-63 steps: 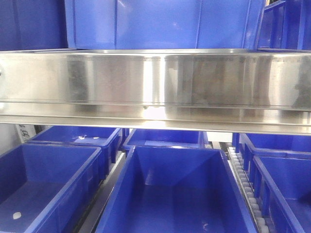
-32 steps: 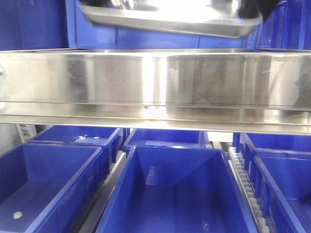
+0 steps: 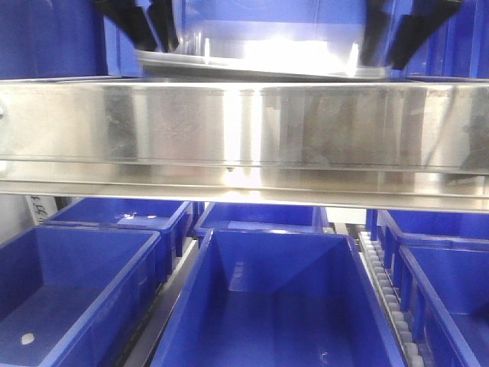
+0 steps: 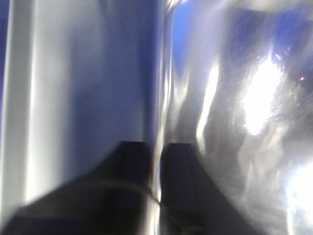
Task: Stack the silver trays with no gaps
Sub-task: 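Lower the small tray into the large silver tray with both grippers, then open both grippers to release the small tray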
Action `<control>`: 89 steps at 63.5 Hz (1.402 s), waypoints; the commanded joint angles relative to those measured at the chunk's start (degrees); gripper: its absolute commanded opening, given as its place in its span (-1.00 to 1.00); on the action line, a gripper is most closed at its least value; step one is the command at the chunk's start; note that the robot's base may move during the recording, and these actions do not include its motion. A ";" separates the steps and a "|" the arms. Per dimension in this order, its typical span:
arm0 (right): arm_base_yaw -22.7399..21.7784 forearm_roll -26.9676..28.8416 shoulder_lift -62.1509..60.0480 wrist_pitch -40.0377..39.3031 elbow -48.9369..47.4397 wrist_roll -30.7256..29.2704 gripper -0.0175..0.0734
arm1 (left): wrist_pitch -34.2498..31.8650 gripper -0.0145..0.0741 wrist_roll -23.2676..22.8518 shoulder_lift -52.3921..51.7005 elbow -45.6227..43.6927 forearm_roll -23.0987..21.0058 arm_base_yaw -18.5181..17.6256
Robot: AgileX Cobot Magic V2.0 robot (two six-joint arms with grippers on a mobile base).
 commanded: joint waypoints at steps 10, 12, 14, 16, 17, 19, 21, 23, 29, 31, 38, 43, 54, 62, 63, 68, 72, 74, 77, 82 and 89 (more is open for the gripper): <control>-0.07 -1.90 -3.17 -1.17 -3.94 -0.90 0.76 | -1.78 0.64 1.01 -3.83 -2.17 -1.13 0.27; -0.07 -1.97 -3.37 -0.71 -4.42 -0.90 0.76 | -1.59 0.62 1.01 -4.01 -2.45 -1.13 0.27; -0.07 -1.97 -3.63 -0.19 -4.93 -0.90 0.75 | -1.18 0.60 1.01 -4.55 -2.71 -1.36 0.27; -0.07 -1.97 -4.04 0.06 -5.21 -0.90 0.73 | -0.68 0.58 1.01 -5.23 -3.19 -1.36 0.27; -0.07 -1.97 -4.49 0.06 -5.37 -0.97 0.71 | -0.42 0.58 1.01 -5.54 -3.42 -1.36 0.27; -0.02 -1.97 -5.09 0.15 -5.52 -1.06 0.67 | 0.06 0.55 1.01 -6.37 -3.63 -1.47 0.12; 0.06 -1.97 -5.93 0.20 -5.49 -1.20 0.61 | 0.17 0.52 1.01 -7.30 -3.75 -1.48 -0.03; 0.12 -1.97 -6.85 0.63 -5.49 -1.66 0.50 | 0.06 0.49 1.01 -8.79 -3.75 -1.25 -0.15; 0.12 -1.97 -10.26 2.28 -5.49 -2.12 0.09 | -0.03 0.31 1.01 -12.97 -3.75 0.27 -1.25; 0.12 -1.97 -11.74 2.67 -5.42 -2.12 -0.05 | -0.03 0.24 1.01 -14.38 -3.75 0.96 -1.65; 0.12 -1.97 -17.20 2.40 -4.21 -2.12 -0.52 | -0.59 -0.13 1.01 -19.87 -3.27 2.05 -2.96; 0.12 -1.97 -21.71 1.12 -2.25 -3.50 -0.49 | -0.59 -0.45 1.01 -23.87 -2.09 3.59 -4.15; 0.12 -1.97 -35.39 -4.34 8.33 -9.64 -0.49 | -3.76 -0.76 1.01 -34.08 8.86 8.42 -6.90; 0.12 -1.97 -46.05 -10.41 19.85 -12.47 -0.49 | -10.55 -0.76 1.01 -43.48 21.90 7.61 -7.03; 0.12 -1.97 -47.15 -11.76 21.19 -13.19 -0.49 | -11.83 -0.76 1.01 -45.05 23.39 7.61 -7.03; 0.12 -1.97 -53.57 -17.07 29.33 -15.63 -0.49 | -17.28 -0.76 1.01 -51.68 33.36 7.82 -7.03; 0.12 -1.97 -58.40 -20.74 35.21 -17.21 -0.49 | -21.51 -0.76 1.01 -56.36 39.54 7.95 -7.03; 0.12 -1.97 -60.97 -22.31 38.29 -17.69 -0.49 | -23.95 -0.76 1.01 -59.10 43.43 7.95 -7.03; 0.12 -1.97 -64.35 -24.39 42.44 -18.08 -0.49 | -26.97 -0.76 1.01 -63.18 48.66 7.82 -7.03; 0.12 -2.04 -69.70 -27.42 49.16 -18.22 -0.49 | -31.30 -0.76 1.01 -70.56 57.59 7.74 -7.03; 0.12 -2.08 -77.72 -33.79 58.44 -20.52 -0.49 | -36.00 -0.76 1.01 -79.59 67.67 7.74 -7.03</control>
